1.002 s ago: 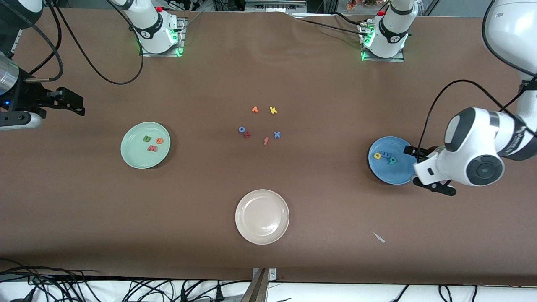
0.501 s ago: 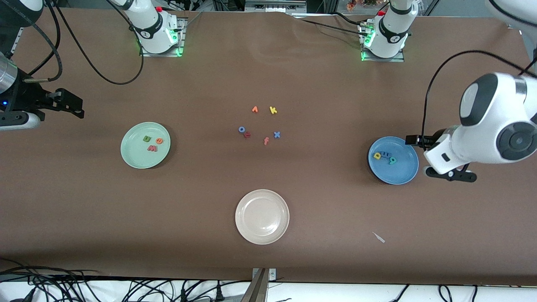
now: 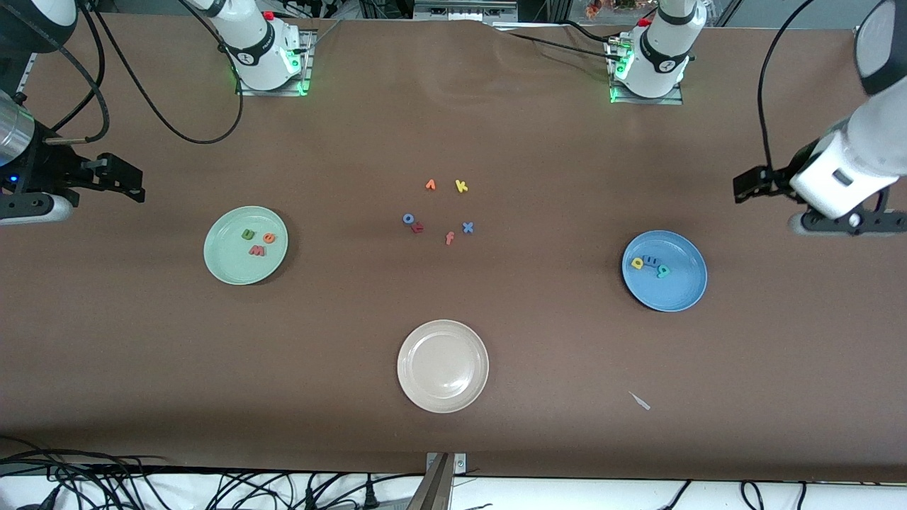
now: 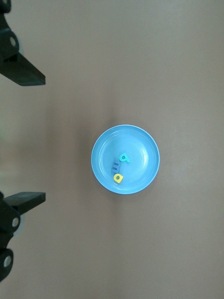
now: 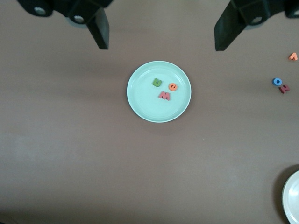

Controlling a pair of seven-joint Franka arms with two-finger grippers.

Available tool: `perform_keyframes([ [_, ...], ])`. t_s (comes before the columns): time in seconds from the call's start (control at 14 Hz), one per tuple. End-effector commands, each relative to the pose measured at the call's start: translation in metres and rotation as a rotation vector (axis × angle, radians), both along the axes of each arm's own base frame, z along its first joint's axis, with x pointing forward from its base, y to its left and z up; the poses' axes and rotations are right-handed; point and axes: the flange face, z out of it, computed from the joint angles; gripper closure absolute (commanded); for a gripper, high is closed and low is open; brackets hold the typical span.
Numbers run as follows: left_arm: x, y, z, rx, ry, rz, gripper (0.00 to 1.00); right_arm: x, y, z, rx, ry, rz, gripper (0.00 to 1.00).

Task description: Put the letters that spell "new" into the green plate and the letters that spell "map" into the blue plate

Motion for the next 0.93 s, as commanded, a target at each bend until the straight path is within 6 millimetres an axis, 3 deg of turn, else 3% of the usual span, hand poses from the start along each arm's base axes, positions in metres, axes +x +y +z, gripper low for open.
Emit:
perform_keyframes([
  [0.0, -0.024, -0.002, 0.019, -0.017, -0.025, 0.006, 0.00, 0.004, -0.001, 0.004, 0.003, -0.005, -0.010, 0.00],
  [0.14, -0.032, 0.003, 0.029, -0.013, -0.040, 0.013, 0.00, 0.004, 0.000, 0.004, 0.005, -0.005, -0.010, 0.00],
  [0.36, -0.041, 0.016, 0.016, -0.027, -0.013, 0.009, 0.00, 0.003, 0.000, 0.005, 0.005, -0.005, -0.012, 0.00],
  [0.57, -0.042, 0.020, 0.018, -0.075, -0.015, 0.016, 0.00, 0.003, 0.001, 0.004, 0.012, 0.001, -0.015, 0.00],
  [0.86, -0.033, 0.026, 0.005, -0.081, 0.006, 0.030, 0.00, 0.003, 0.002, 0.004, 0.012, -0.005, -0.056, 0.00],
])
